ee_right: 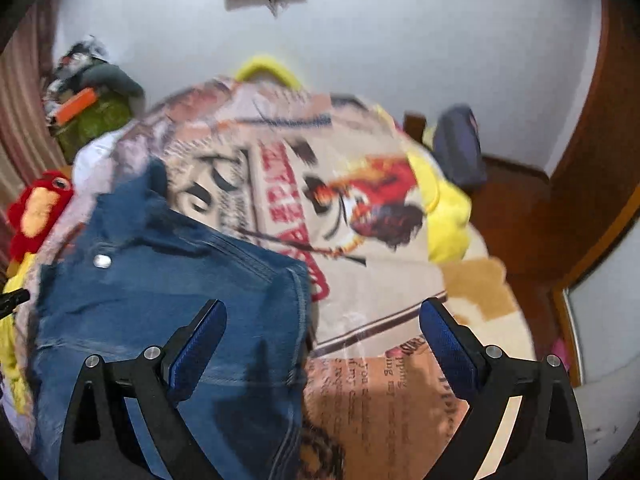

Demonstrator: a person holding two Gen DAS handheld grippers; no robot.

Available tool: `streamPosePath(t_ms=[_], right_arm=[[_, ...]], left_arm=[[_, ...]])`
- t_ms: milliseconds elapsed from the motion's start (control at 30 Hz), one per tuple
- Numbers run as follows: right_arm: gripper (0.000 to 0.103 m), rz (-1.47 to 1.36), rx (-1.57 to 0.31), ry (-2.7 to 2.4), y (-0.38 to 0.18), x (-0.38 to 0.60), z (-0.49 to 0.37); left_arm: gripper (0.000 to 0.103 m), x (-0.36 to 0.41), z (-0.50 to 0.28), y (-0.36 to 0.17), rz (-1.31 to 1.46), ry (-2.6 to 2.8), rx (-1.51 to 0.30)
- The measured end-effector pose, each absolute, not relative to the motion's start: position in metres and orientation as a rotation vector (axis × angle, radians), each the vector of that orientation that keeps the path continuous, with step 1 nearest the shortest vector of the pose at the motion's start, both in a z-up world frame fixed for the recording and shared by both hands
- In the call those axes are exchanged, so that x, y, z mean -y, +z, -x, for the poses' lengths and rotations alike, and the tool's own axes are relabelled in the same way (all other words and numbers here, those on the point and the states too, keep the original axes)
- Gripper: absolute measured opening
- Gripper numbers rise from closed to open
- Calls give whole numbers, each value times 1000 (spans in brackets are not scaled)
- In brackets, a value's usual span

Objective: Fold large clothes

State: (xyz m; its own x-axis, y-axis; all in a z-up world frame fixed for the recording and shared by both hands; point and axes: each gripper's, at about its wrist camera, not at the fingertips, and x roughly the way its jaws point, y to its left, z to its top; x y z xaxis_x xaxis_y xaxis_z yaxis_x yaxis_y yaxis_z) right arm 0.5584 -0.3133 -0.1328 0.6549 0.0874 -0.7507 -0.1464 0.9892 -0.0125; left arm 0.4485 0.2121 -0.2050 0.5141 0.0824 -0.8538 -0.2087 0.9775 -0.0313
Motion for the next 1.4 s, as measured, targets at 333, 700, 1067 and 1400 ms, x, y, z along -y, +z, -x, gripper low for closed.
streamPosePath(t_ms=[333, 700, 1067, 1400], right_arm=[[97, 37, -714, 254, -43, 303, -461], [97, 100, -784, 295, -63, 309, -362], [97, 49, -1032, 245, -167, 336, -300], [95, -144, -1104, 244, -201, 356, -281]], left_arm=[[32, -178, -373, -120, 112, 58, -870], [79, -144, -277, -109, 99, -49, -843], [80, -163, -221, -209, 317, 48, -1094], [80, -168, -188, -273, 569, 57, -1205]])
